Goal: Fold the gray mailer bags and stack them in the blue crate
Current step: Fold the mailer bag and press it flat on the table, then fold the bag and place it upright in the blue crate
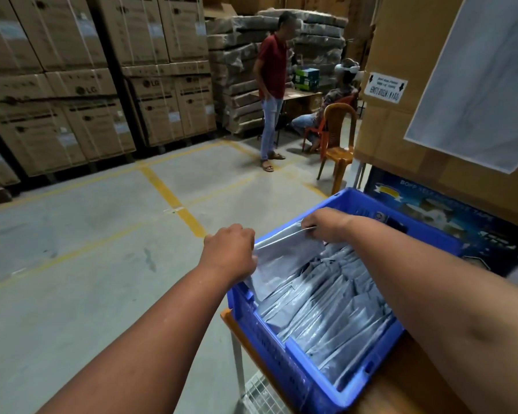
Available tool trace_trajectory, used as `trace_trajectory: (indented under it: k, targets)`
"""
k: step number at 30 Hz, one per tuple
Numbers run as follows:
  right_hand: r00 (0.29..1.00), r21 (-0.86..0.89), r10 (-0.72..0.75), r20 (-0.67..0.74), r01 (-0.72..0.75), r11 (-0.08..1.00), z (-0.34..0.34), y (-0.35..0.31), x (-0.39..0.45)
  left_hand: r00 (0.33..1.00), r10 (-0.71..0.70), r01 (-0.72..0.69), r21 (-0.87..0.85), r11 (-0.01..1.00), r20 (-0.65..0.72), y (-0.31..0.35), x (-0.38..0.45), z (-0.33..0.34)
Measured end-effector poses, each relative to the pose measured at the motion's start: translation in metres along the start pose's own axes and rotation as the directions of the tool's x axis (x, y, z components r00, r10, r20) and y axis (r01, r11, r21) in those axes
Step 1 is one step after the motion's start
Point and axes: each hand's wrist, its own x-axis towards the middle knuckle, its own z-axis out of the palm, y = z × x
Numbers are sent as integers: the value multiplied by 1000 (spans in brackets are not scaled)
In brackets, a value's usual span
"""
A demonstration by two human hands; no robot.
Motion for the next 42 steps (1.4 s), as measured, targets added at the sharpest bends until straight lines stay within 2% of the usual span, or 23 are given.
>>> trace_trajectory:
  k: [3, 5, 8, 12, 16, 21, 26, 29, 32, 36, 42]
  targets:
    - [1000, 43, -11, -7, 11, 999, 7, -6, 3, 1000, -12, 12, 44, 999, 3, -6, -3, 2]
    - [999, 14, 7, -32, -6, 1000, 12, -15, 3, 999, -33, 33, 59, 998, -13, -9, -5, 3]
    - [993, -34, 74, -95, -77, 996, 13, -24, 4, 997, -69, 70, 35, 997, -20, -11, -9, 3]
    - [981, -23, 148, -124, -152, 988, 8, -25, -8, 997, -38, 40, 35, 999, -60, 1, -12, -3]
    - [966, 67, 186, -179, -177, 982, -1, -9, -47, 987, 89, -85, 38, 996, -133, 47, -13, -14]
    - [938, 102, 232, -257, -213, 972, 1, 30, -135, 931, 319, -326, -12, 945, -180, 148, -20, -27]
    - [884, 222, 393, -254, -342, 913, 17, 82, -274, 821, 556, -567, -78, 820, -130, 275, -47, -28]
    - [826, 273, 494, -272, -426, 862, 45, 111, -369, 725, 685, -688, -108, 718, -66, 356, -72, -19]
    - [758, 349, 613, -223, -525, 776, 86, 133, -465, 619, 785, -769, -192, 610, 14, 437, -110, -3]
    - [647, 413, 755, -104, -663, 624, 156, 159, -580, 505, 853, -830, -197, 522, 134, 536, -171, 32]
    - [492, 475, 870, -13, -763, 438, 239, 174, -713, 329, 888, -876, -248, 414, 320, 651, -257, 86]
